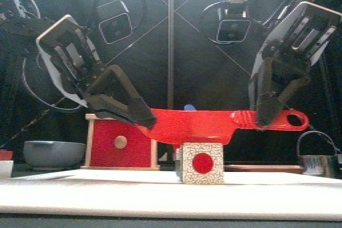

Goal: Cut the sushi into 4 pieces with the knife
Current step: Cut the sushi into 4 pieces

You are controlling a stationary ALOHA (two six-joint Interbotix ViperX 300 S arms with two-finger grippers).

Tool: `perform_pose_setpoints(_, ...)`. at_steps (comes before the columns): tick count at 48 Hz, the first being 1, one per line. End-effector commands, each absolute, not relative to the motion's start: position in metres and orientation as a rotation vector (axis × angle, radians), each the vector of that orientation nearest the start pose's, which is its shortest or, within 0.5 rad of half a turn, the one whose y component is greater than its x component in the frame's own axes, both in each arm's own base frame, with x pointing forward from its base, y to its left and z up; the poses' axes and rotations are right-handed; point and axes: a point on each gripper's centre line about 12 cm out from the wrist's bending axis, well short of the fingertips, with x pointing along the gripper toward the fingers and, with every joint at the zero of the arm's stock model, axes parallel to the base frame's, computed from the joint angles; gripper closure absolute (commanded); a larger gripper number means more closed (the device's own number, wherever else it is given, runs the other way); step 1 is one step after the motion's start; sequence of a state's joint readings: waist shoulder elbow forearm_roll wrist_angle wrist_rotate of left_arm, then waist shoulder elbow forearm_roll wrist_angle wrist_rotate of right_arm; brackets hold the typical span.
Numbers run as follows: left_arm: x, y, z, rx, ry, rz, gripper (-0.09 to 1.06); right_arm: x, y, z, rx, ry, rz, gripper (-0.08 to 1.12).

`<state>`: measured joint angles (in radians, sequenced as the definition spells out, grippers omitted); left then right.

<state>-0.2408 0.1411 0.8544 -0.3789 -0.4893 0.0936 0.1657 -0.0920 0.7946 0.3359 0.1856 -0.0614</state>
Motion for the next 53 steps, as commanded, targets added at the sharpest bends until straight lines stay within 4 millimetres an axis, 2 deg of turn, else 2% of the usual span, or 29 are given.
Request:
perform_pose_setpoints(1, 0.367, -0.064, 0.105, -0.139, 0.520, 0.016, 0.83, 0.337, 0.064, 0.146, 0.204, 0.881, 0.090, 1.00)
perform_pose_setpoints(10, 0.366, -0.065, 0.096, -0.148, 0.547, 0.027, 0.83, 0.339, 0.068, 0.138, 0.211, 0.886, 0.087, 1.00)
perform_pose_setpoints(20, 0.365, -0.065, 0.072, -0.165, 0.608, 0.063, 0.83, 0.341, 0.071, 0.121, 0.212, 0.922, 0.081, 1.00)
perform_pose_setpoints(28, 0.366, -0.074, 0.062, -0.174, 0.633, 0.062, 0.83, 0.341, 0.075, 0.113, 0.226, 0.946, 0.079, 1.00)
perform_pose_setpoints(37, 0.368, -0.088, 0.062, -0.196, 0.628, 0.055, 0.83, 0.342, 0.086, 0.117, 0.228, 0.936, 0.102, 1.00)
perform_pose_setpoints(46, 0.369, -0.089, 0.067, -0.202, 0.619, 0.054, 0.82, 0.343, 0.090, 0.119, 0.225, 0.931, 0.112, 1.00)
perform_pose_setpoints(53, 0.371, -0.087, 0.079, -0.214, 0.587, 0.055, 0.72, 0.341, 0.088, 0.127, 0.224, 0.914, 0.116, 1.00)
